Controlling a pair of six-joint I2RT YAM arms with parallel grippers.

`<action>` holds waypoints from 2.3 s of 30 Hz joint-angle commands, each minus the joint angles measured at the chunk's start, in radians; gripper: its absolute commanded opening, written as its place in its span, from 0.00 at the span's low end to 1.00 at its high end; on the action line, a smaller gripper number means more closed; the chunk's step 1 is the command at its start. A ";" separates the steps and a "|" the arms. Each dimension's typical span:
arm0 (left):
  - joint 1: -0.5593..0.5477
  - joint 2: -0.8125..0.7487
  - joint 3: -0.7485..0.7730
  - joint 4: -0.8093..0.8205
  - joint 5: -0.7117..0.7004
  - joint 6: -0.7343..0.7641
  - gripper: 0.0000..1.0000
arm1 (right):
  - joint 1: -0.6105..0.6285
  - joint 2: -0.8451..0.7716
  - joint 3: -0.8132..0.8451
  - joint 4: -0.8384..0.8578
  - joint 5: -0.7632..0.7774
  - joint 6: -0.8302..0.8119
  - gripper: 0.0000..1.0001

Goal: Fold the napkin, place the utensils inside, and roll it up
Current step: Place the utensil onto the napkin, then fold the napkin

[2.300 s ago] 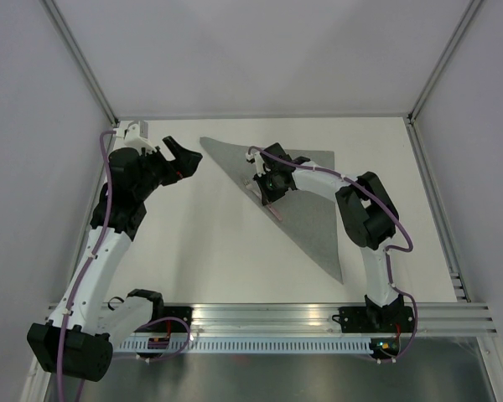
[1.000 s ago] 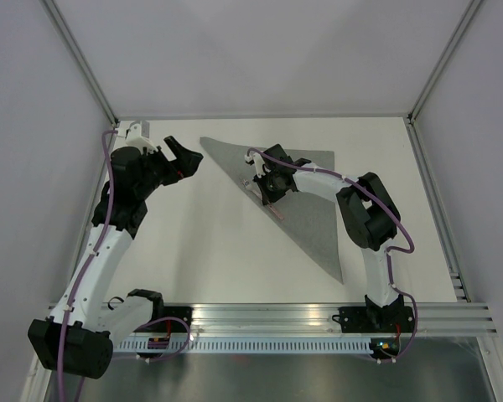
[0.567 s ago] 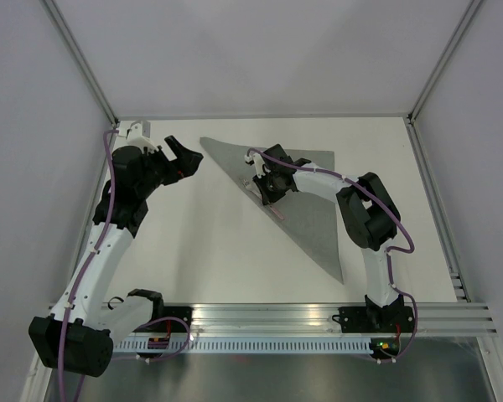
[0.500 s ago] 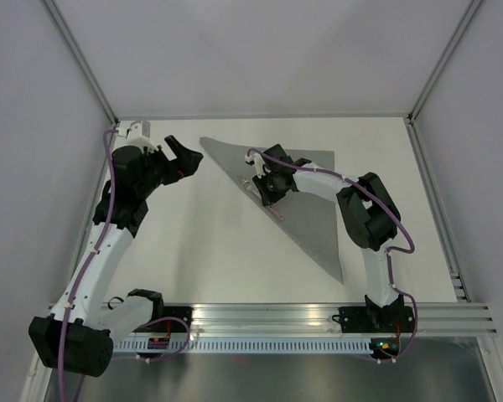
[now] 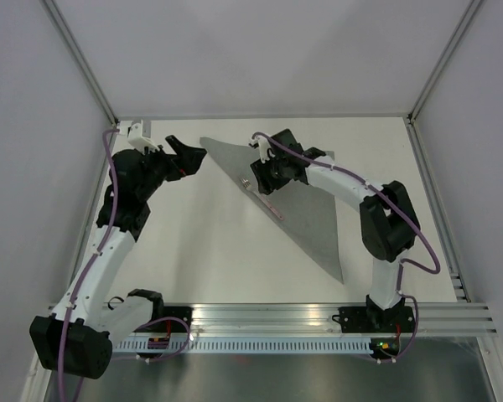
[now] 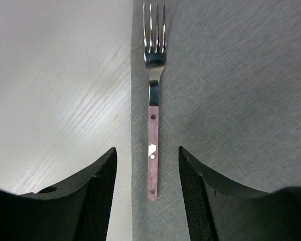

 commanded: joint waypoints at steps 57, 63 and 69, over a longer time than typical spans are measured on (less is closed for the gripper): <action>-1.333 1.080 0.000 1.030 -0.415 1.025 0.62 | -0.668 -0.205 0.093 -0.004 -0.275 0.170 0.52; -1.333 1.114 0.014 1.051 -0.437 1.029 0.56 | -0.671 -0.208 0.085 -0.004 -0.280 0.170 0.50; -1.333 1.132 0.021 1.057 -0.455 1.033 0.54 | -0.674 -0.212 0.082 -0.002 -0.287 0.172 0.49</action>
